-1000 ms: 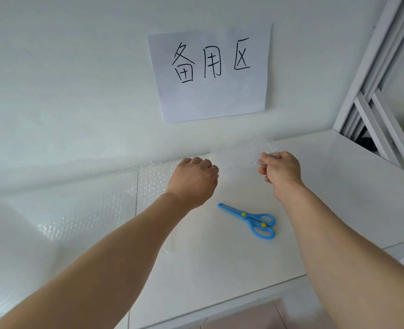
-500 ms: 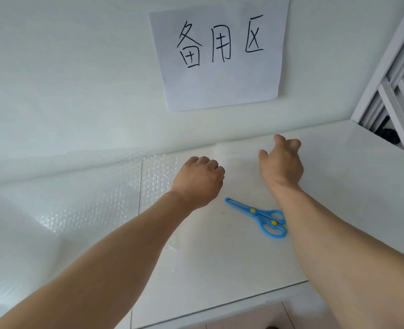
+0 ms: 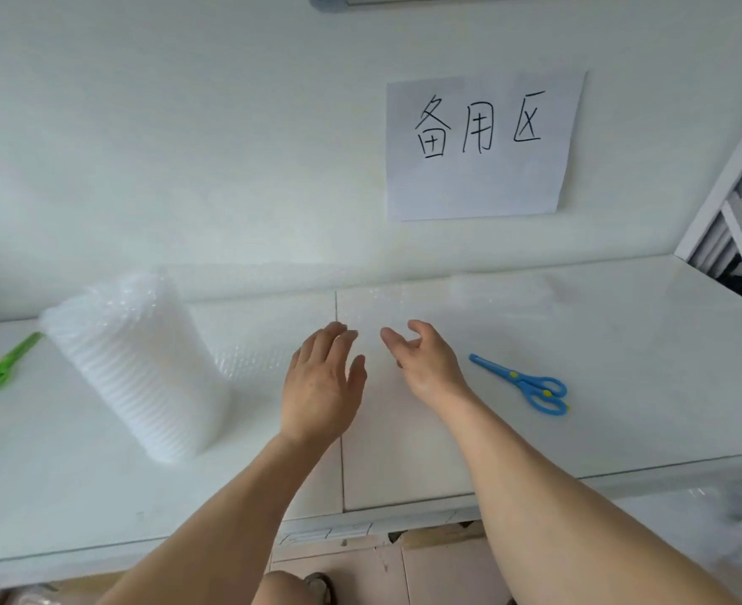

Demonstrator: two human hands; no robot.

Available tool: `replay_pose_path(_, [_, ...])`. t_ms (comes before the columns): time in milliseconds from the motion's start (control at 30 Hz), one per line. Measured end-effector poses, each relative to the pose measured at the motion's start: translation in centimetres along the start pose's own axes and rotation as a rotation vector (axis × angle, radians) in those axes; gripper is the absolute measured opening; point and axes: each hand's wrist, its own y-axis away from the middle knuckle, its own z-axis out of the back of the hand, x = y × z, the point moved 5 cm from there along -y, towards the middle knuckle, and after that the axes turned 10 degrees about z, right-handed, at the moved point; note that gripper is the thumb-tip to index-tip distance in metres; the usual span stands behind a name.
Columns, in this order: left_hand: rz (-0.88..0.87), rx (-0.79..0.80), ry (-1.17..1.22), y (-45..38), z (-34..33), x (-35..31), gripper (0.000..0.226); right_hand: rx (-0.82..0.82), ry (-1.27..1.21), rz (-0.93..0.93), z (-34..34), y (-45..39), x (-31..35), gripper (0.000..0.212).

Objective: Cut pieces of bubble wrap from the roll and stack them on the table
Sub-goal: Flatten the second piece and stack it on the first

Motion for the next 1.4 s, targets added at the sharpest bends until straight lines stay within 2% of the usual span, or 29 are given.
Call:
replay_pose_path(100, [0.158, 0.027, 0.061, 0.8, 0.9, 1.6, 0.042, -0.069, -0.086, 0.024, -0.6, 0.6, 0.7, 0.038])
replay_pose_path(200, [0.424, 0.045, 0.198, 1.2, 1.9, 2.9, 0.045, -0.078, -0.174, 0.059, -0.6, 1.4, 1.7, 0.035])
replay_pose_path(300, [0.721, 0.007, 0.407, 2.1, 2.7, 3.3, 0.064, -0.096, -0.233, 0.052, -0.3, 2.0, 2.7, 0.037])
replay_pose_path(367, [0.977, -0.031, 0.591, 2.9, 3.0, 3.4, 0.078, -0.113, -0.303, 0.028, -0.1, 1.9, 3.2, 0.040])
replay_pose_path(433, [1.327, -0.031, 0.852, 4.0, 2.7, 3.1, 0.089, -0.130, -0.458, -0.003, 0.2, 2.0, 3.9, 0.036])
replay_pose_path(467, [1.488, 0.001, 1.004, 4.6, 2.6, 2.6, 0.089, -0.126, -0.514, -0.009, 0.5, 2.2, 4.4, 0.032])
replay_pose_path(533, [1.627, 0.053, 1.314, 5.0, 1.9, 1.9, 0.071, -0.132, -0.523, -0.027, 0.9, 2.5, 5.0, 0.029])
replay_pose_path(600, [1.637, 0.099, 1.627, 4.8, 1.5, 1.8, 0.049, -0.115, -0.489, -0.056, 1.0, 2.7, 4.8, 0.029])
replay_pose_path(667, [1.616, 0.148, 1.799, 4.5, 1.2, 2.0, 0.037, -0.119, -0.390, -0.084, 1.0, 2.7, 4.6, 0.027])
replay_pose_path(767, [1.583, 0.146, 1.783, 5.2, 0.9, 2.8, 0.012, -0.261, 0.162, -0.018, 2.4, 2.0, 4.7, 0.028])
replay_pose_path(800, [1.569, 0.140, 1.770, 5.4, 0.9, 2.8, 0.010, -0.354, 0.334, 0.054, 3.0, 2.1, 5.5, 0.033])
replay_pose_path(867, [1.543, 0.124, 1.765, 5.8, 0.9, 3.0, 0.014, -0.483, 0.497, 0.300, 3.1, 2.4, 8.1, 0.046])
replay_pose_path(967, [1.545, 0.108, 1.765, 6.1, 1.0, 3.1, 0.020, -0.496, 0.737, 0.671, 1.3, 2.1, 12.3, 0.049])
replay_pose_path(1033, [1.561, 0.108, 1.777, 6.2, 1.0, 3.2, 0.020, -0.502, 0.791, 0.789, 0.6, 1.7, 14.2, 0.044])
replay_pose_path(1133, [1.570, 0.116, 1.785, 6.2, 0.8, 3.3, 0.018, -0.614, 0.741, 0.869, 0.9, 1.7, 16.8, 0.042])
replay_pose_path(1200, [1.547, 0.134, 1.782, 5.9, 0.6, 3.3, 0.019, -0.523, 0.825, 0.848, 0.4, 1.3, 18.0, 0.052])
replay_pose_path(1300, [1.529, 0.159, 1.752, 5.7, 0.2, 3.5, 0.024, -0.168, 1.027, 0.636, -1.4, -0.6, 17.5, 0.069])
replay_pose_path(1400, [1.517, 0.194, 1.788, 5.9, 0.2, 3.6, 0.023, -0.070, 1.053, 0.535, -2.0, -1.7, 15.9, 0.069])
